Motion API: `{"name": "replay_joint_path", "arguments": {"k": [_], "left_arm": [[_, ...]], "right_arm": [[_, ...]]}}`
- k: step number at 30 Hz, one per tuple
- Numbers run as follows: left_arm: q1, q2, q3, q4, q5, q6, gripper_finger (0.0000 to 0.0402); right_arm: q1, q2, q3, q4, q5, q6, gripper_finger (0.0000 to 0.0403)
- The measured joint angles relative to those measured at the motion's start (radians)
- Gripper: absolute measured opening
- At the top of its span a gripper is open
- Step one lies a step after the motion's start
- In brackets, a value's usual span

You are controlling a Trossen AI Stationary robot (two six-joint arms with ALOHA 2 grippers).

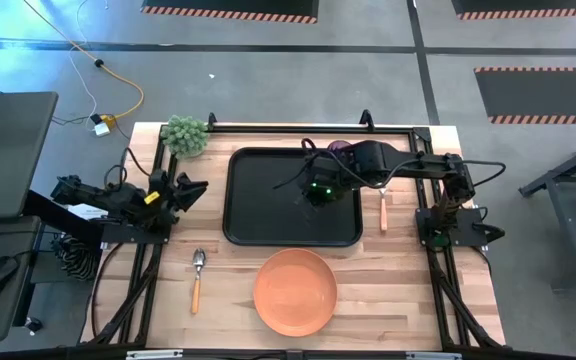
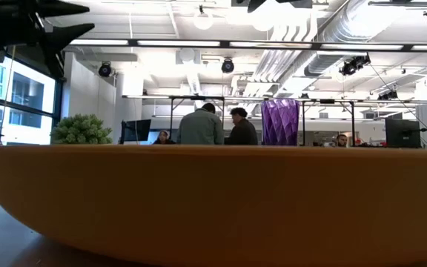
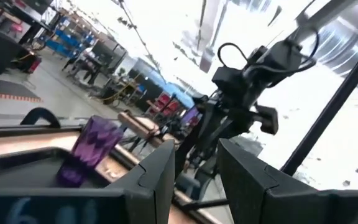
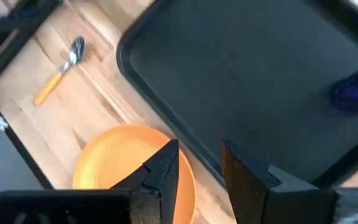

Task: Pick and place plate/cup/fork/spoon on tray
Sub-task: Put the orange plate on the center of the black tray

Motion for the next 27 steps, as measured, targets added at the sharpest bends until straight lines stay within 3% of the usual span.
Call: {"name": "replay_joint_path", "arguments": {"k": [5,10,16,27], "left_arm": [[0.0,0.006,0.018,0.025,-0.009,-0.001,0.011],[0.0,0.081,0.126,0.007,-0.016,0.072,0.011],[0.0,0.245,0.268,-0.066,-0.015,0.165,0.011],[-0.002,0.601,0.463,-0.265,0.014,0.068,0.0114]], "right_arm": [[-0.003,-0.02,0.0,0.053,0.029,-0.02,0.011],[-0.008,-0.057,-0.001,0.136,0.029,-0.065,0.011],[-0.008,-0.103,-0.001,0.236,0.031,-0.131,0.011],[-0.008,-0.168,-0.001,0.254,0.037,-0.187,0.011]]}}
